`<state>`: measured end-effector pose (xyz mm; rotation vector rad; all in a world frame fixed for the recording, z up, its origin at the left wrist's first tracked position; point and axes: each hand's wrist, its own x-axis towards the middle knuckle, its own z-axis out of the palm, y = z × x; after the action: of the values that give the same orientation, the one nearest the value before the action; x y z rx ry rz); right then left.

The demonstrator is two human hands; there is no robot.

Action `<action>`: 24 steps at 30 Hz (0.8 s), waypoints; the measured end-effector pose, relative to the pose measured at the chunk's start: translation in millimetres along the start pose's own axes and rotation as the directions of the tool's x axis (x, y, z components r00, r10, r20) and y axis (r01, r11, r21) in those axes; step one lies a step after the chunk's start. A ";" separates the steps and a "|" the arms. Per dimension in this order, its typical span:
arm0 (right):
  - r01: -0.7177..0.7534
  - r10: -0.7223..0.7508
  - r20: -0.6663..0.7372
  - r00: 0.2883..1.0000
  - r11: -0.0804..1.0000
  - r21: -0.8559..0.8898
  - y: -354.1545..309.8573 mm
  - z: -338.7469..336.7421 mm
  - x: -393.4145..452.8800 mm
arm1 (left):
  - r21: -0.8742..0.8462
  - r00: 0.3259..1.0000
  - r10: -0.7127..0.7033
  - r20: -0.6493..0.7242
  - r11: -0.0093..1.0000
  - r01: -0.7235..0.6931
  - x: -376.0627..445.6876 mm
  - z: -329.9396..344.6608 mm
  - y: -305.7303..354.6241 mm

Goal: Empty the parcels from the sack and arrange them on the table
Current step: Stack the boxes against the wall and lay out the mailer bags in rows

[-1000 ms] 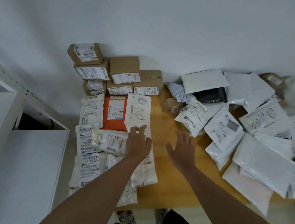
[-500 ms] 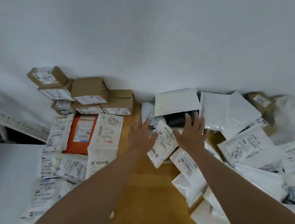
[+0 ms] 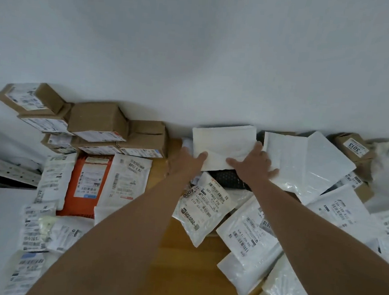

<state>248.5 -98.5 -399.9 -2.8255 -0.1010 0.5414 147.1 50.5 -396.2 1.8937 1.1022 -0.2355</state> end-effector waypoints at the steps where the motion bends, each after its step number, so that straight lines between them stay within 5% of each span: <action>1: -0.002 0.002 -0.002 1.000 0.999 0.035 0.9 0.0 -0.1 | -0.035 1.000 0.013 -0.007 0.999 -0.013 -2.1 2.1 0.5; 7: 0.073 -0.086 -0.004 0.996 0.824 0.561 13.5 -15.2 -17.6 | -0.180 0.989 0.099 -0.107 0.977 -0.117 -18.7 1.8 0.6; 11: -0.026 0.024 0.014 1.000 0.984 0.174 31.3 -20.3 -40.6 | 0.208 0.964 0.243 -0.112 0.954 -0.216 -41.2 8.1 -10.2; 14: -0.039 0.038 0.166 0.985 0.999 0.005 51.2 -11.6 -67.3 | 0.433 0.878 0.475 0.064 0.779 -0.453 -63.8 27.0 -22.8; 16: 0.014 -0.008 0.095 0.995 0.998 -0.059 70.6 -7.1 -85.6 | 0.528 0.779 0.612 0.140 0.619 -0.581 -81.8 44.3 -31.4; 21: -0.017 0.026 -0.295 0.955 0.999 0.031 164.5 14.7 -129.6 | 0.471 0.553 0.810 0.196 0.417 -0.777 -135.9 95.7 -56.2; 24: -0.159 0.144 -0.191 0.971 0.985 -0.067 230.5 31.5 -160.2 | 0.375 0.444 0.846 0.294 0.325 -0.868 -161.3 128.7 -75.7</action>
<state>92.4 -331.6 -433.3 -2.9637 0.1324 0.3084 27.7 -131.3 -427.3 2.6469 -0.2026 0.0936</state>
